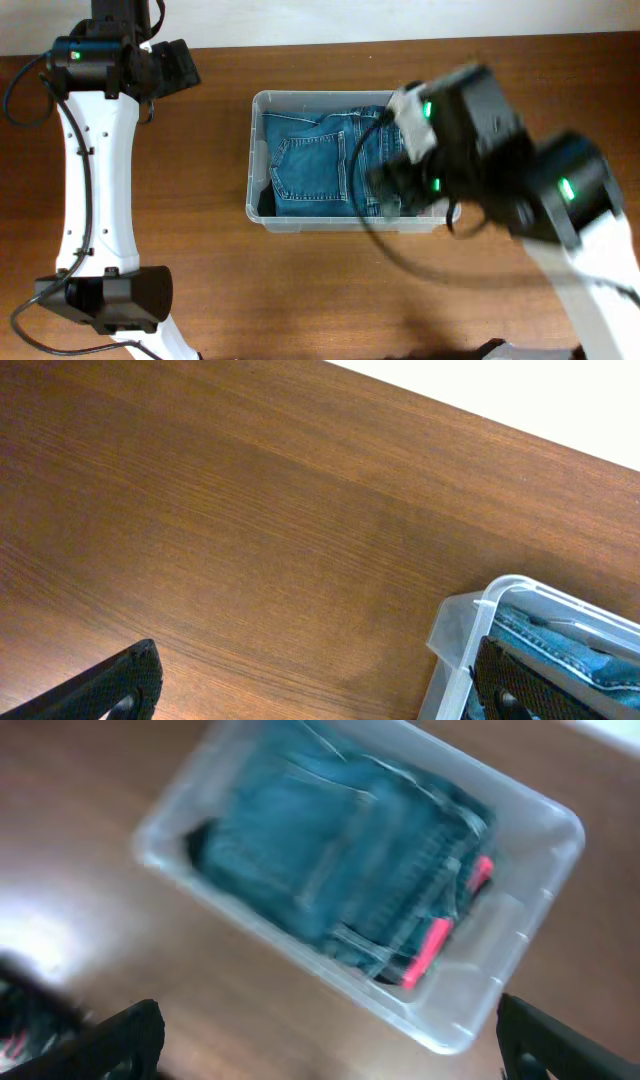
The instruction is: Pack container
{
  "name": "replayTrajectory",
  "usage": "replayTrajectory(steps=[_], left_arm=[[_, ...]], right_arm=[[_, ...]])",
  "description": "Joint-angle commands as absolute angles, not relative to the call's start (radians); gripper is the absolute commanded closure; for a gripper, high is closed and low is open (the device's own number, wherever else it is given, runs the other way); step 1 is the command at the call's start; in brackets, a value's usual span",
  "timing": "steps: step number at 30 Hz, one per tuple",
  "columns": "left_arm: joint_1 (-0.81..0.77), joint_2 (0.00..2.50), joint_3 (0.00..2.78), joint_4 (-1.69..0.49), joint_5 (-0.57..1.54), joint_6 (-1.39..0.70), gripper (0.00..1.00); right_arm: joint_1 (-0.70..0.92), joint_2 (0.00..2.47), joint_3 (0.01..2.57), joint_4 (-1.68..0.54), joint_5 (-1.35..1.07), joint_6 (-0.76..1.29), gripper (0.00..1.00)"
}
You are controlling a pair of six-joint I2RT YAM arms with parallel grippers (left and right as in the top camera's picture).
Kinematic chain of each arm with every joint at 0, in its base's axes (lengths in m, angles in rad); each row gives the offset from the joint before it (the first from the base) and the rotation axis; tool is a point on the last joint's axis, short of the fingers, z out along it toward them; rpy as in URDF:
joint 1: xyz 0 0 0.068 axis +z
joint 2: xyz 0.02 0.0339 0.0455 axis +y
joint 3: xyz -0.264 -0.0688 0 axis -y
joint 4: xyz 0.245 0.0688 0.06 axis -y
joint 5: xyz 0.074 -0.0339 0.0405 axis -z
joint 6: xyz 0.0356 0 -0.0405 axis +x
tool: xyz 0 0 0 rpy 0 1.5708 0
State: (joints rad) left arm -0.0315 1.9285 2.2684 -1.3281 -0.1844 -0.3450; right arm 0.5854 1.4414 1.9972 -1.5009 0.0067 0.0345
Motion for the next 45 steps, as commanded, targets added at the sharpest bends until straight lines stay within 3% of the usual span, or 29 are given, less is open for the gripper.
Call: replayTrajectory(steps=[1, 9, 26, 38, 45], left_arm=[[-0.030, 1.934, 2.265, -1.327, -0.188, -0.355, 0.01], [-0.030, 1.934, 2.265, -1.327, -0.188, -0.355, 0.01], [-0.030, 1.934, 2.265, -1.327, -0.188, -0.355, 0.01], [-0.030, 1.934, 2.265, -1.327, -0.188, -0.355, 0.00], [-0.030, 1.934, 2.265, -1.327, -0.188, -0.355, 0.01]], right_arm=[[0.651, 1.320, 2.013, -1.503, 0.057, -0.057, 0.02], [0.507, 1.034, 1.847, -1.379, 0.035, -0.056, 0.02], [0.115, 0.139, 0.739, -0.640, -0.108, -0.055, 0.02], [0.043, 0.067, 0.327, -0.052, -0.186, -0.056, 0.02], [0.043, 0.034, 0.210, 0.080, -0.120, -0.048, 0.02]])
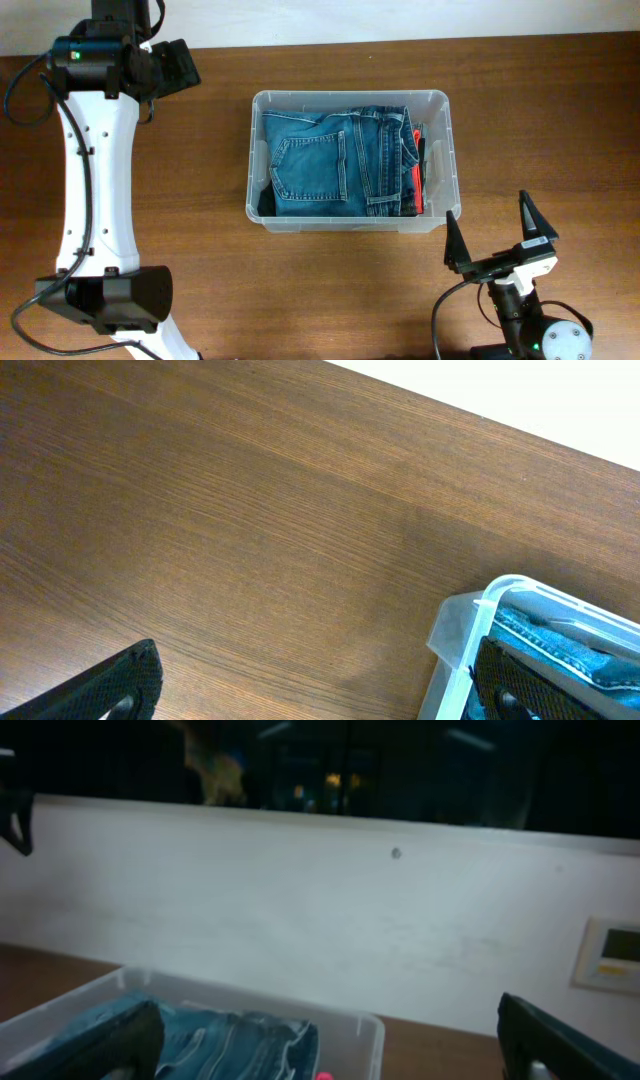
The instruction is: Pack container
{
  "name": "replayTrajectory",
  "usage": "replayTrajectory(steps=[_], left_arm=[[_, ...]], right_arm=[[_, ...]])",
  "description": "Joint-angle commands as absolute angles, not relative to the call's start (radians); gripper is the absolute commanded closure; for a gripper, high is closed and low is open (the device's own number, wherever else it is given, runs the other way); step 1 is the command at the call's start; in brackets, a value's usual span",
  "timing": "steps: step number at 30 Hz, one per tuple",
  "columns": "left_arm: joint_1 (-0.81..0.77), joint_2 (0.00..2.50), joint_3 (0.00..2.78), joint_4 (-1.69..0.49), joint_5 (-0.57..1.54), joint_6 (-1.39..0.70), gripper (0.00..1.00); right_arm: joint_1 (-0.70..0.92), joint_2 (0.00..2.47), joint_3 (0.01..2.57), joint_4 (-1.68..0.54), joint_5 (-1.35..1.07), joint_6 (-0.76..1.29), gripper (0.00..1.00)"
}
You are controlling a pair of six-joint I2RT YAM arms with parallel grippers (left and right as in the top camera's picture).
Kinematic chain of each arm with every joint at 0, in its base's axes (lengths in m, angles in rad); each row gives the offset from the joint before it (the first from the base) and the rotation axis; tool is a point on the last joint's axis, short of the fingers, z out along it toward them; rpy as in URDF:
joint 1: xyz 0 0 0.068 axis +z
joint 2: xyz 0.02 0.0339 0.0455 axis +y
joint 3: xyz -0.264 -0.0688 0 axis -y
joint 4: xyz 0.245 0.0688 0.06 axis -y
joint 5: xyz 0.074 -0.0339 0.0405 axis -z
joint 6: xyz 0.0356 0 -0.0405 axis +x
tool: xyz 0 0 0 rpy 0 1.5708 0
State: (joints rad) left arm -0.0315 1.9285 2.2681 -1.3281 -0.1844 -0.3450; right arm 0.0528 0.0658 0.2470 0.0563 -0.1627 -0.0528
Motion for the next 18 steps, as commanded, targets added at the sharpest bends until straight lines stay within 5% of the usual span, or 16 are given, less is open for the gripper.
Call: replayTrajectory(steps=[1, 18], left_arm=[[-0.030, 1.934, 2.265, -1.327, -0.188, -0.355, 0.01], [-0.030, 1.934, 2.265, -1.327, -0.188, -0.355, 0.01]], right_arm=[[0.043, 0.025, 0.197, 0.086, -0.112, -0.048, 0.02], [0.043, 0.004, 0.042, 0.184, -0.069, -0.044, 0.02]])
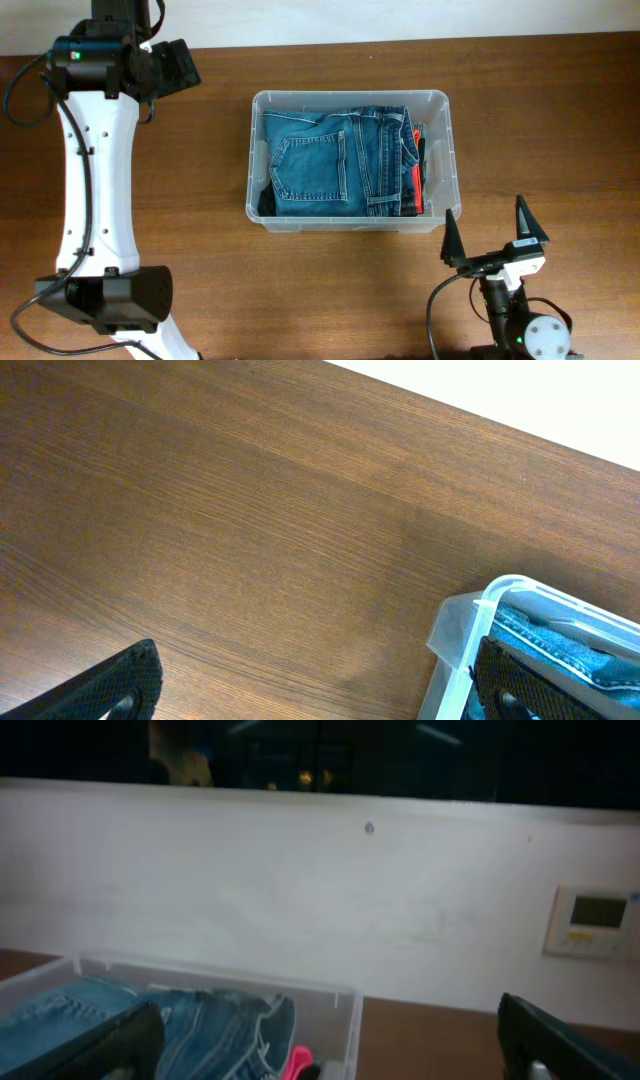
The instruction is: Pack container
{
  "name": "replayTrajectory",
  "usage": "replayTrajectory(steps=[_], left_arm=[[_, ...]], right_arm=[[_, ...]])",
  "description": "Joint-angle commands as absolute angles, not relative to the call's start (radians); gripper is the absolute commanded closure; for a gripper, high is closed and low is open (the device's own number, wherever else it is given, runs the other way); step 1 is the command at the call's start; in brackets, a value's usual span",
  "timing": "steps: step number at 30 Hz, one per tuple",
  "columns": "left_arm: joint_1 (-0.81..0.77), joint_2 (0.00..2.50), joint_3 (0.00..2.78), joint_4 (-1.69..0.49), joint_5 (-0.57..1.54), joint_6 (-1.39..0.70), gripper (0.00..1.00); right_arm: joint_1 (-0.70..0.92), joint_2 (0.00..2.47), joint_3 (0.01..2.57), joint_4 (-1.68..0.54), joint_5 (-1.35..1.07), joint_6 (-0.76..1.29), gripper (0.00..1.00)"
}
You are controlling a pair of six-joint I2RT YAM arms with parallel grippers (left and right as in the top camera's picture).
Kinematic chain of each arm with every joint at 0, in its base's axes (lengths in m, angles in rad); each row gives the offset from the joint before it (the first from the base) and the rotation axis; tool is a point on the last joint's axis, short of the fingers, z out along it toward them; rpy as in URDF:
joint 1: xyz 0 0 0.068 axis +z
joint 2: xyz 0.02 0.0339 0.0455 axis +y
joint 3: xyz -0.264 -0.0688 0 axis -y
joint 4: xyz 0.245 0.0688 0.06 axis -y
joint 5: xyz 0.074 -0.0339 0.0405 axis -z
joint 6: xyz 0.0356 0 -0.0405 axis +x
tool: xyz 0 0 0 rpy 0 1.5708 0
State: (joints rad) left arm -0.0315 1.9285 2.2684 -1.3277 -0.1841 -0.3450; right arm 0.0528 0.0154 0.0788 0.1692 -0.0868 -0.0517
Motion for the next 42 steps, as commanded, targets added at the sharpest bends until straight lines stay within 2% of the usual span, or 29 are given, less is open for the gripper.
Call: replayTrajectory(steps=[1, 9, 20, 42], left_arm=[[-0.030, 1.934, 2.265, -1.327, -0.188, -0.355, 0.01], [-0.030, 1.934, 2.265, -1.327, -0.188, -0.355, 0.01], [-0.030, 1.934, 2.265, -1.327, -0.188, -0.355, 0.01], [-0.030, 1.934, 2.265, -1.327, -0.188, -0.355, 0.01]], right_arm=[[0.043, 0.004, 0.031, 0.188, -0.069, -0.044, 0.02], [0.043, 0.004, 0.006, 0.134, -0.053, -0.049, 0.02], [0.043, 0.003, 0.006, -0.081, -0.006, -0.048, 0.02], [0.044, 0.004, 0.006, -0.079, -0.007, -0.048, 0.02]])
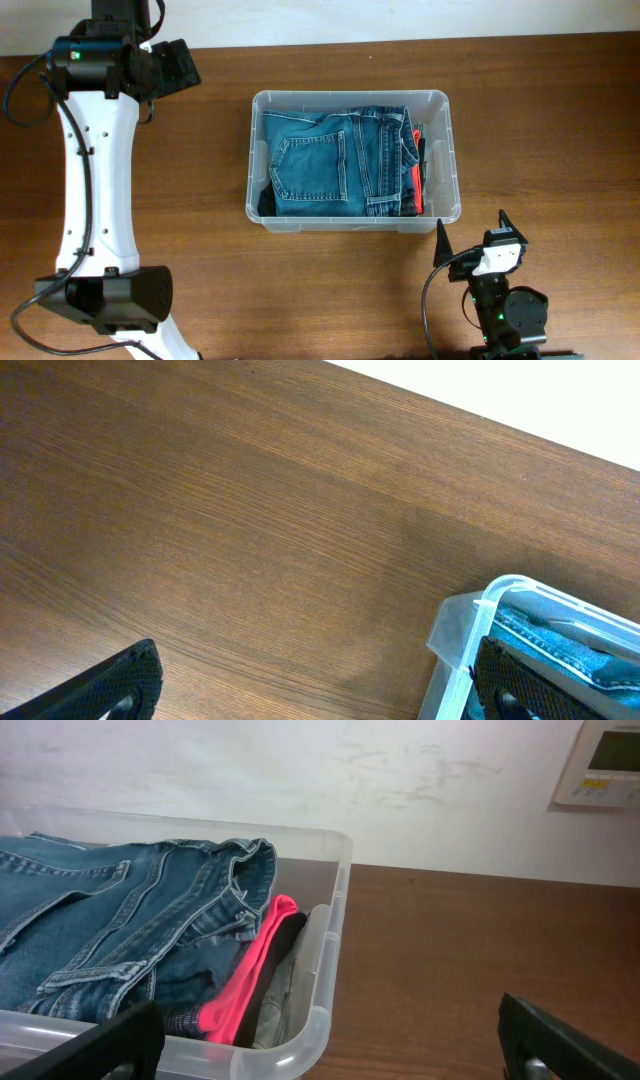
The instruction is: Pack container
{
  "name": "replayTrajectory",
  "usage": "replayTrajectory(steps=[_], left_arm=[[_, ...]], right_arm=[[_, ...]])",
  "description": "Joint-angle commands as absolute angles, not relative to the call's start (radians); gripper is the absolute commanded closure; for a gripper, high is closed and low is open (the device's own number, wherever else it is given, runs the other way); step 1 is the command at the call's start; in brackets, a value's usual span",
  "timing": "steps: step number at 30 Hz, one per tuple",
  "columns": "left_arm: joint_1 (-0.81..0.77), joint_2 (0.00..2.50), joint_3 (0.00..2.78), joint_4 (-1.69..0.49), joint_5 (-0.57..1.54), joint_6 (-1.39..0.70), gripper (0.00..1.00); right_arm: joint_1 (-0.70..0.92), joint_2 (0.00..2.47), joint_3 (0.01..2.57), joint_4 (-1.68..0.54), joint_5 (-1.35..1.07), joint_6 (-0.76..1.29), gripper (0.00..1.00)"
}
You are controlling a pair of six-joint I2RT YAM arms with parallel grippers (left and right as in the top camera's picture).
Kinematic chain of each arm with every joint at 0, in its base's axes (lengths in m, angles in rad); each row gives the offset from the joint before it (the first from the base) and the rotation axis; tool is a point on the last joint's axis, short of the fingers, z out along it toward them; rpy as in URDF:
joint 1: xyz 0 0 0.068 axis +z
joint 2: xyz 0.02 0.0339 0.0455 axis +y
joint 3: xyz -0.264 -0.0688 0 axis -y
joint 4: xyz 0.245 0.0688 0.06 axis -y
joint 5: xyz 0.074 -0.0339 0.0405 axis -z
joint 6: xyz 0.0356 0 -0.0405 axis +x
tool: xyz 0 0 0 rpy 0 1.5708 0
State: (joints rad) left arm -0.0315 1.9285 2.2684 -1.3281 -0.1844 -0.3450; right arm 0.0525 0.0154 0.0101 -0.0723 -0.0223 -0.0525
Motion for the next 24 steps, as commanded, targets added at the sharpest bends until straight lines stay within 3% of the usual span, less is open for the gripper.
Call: replayTrajectory(steps=[1, 15, 24], left_arm=[[-0.030, 1.934, 2.265, -1.327, -0.188, -0.355, 0.00], [-0.030, 1.921, 2.265, -1.328, -0.188, -0.355, 0.01], [-0.030, 1.762, 2.265, -1.330, -0.200, -0.354, 0.01]], right_arm=[[0.044, 0.004, 0.006, -0.079, -0.006, -0.048, 0.02], [0.044, 0.004, 0.006, -0.079, -0.006, -0.048, 0.02], [0.044, 0.004, 0.006, -0.079, -0.006, -0.048, 0.02]])
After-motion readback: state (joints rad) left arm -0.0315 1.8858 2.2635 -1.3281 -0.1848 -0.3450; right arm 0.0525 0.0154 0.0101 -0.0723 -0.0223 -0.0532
